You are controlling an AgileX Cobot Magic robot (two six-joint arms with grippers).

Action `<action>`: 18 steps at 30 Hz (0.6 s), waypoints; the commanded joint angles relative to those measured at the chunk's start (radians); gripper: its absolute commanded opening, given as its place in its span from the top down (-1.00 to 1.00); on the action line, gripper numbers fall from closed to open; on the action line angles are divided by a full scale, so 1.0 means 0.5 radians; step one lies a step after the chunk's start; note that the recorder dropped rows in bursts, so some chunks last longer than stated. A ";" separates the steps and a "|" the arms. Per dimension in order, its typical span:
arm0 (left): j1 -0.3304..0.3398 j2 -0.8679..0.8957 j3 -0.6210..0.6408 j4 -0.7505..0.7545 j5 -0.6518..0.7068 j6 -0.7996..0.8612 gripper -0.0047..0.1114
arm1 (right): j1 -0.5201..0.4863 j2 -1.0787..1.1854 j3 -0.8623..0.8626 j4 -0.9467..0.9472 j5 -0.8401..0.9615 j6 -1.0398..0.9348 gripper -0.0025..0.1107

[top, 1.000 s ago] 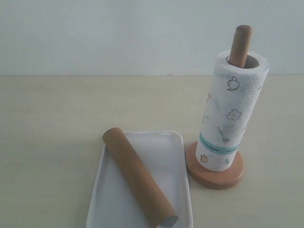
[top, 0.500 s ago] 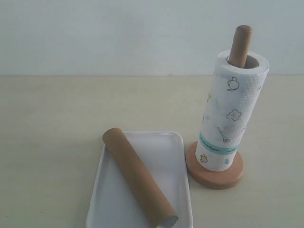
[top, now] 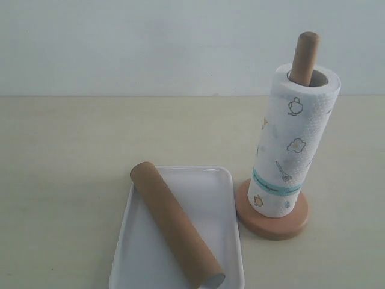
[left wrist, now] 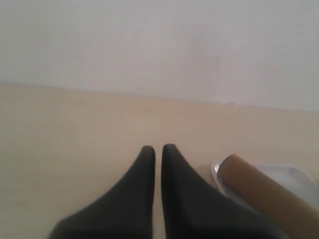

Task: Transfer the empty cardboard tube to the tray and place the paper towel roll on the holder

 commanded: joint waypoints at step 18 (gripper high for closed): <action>0.118 -0.006 0.007 -0.007 0.204 0.021 0.85 | -0.016 -0.010 0.000 -0.004 -0.021 -0.012 0.96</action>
